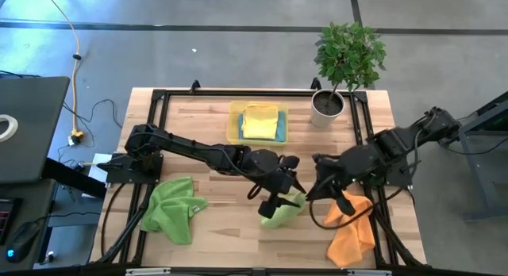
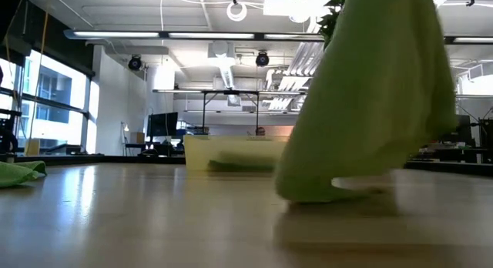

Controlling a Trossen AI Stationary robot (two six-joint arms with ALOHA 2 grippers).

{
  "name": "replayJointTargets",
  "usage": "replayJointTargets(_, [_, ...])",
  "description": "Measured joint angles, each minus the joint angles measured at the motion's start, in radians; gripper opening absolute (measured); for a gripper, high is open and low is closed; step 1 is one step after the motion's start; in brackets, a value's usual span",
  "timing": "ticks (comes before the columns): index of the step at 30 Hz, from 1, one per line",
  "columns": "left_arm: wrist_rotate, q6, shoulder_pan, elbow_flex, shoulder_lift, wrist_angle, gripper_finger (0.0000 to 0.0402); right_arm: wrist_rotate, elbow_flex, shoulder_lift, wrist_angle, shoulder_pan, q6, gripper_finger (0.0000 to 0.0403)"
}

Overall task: Fold microfiber towels
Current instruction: Fold the light green microfiber cloth

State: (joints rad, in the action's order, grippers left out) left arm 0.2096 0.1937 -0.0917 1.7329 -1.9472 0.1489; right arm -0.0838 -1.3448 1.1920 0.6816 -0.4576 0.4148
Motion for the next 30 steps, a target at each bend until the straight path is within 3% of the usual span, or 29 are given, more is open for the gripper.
replayJointTargets(4, [-0.001,0.04,0.0,0.0,0.0,-0.077,0.0197,-0.044,-0.057,0.034,0.028,0.001,0.208,0.0])
replayJointTargets(7, [-0.001,0.057,0.0,0.0,0.001,-0.153,0.0197,-0.143,-0.092,0.08,0.05,0.002,0.377,0.0])
replayJointTargets(11, [0.041,0.064,0.0,0.0,0.001,-0.169,0.0197,-0.232,-0.149,0.139,0.151,-0.009,0.42,0.0])
replayJointTargets(17, [0.173,0.037,-0.006,0.0,0.001,-0.159,0.0197,-0.206,-0.32,0.226,0.425,-0.016,0.28,0.0])
replayJointTargets(21, [0.167,0.045,-0.011,0.0,0.001,-0.146,0.0197,-0.154,-0.466,0.296,0.559,-0.015,0.134,0.0])
replayJointTargets(26, [0.096,0.045,-0.01,0.0,0.001,-0.154,0.0197,-0.153,-0.638,0.409,0.691,-0.016,-0.067,0.0])
replayJointTargets(30, [0.101,0.045,-0.009,0.0,0.001,-0.158,0.0197,-0.151,-0.765,0.512,0.844,-0.016,-0.193,0.0])
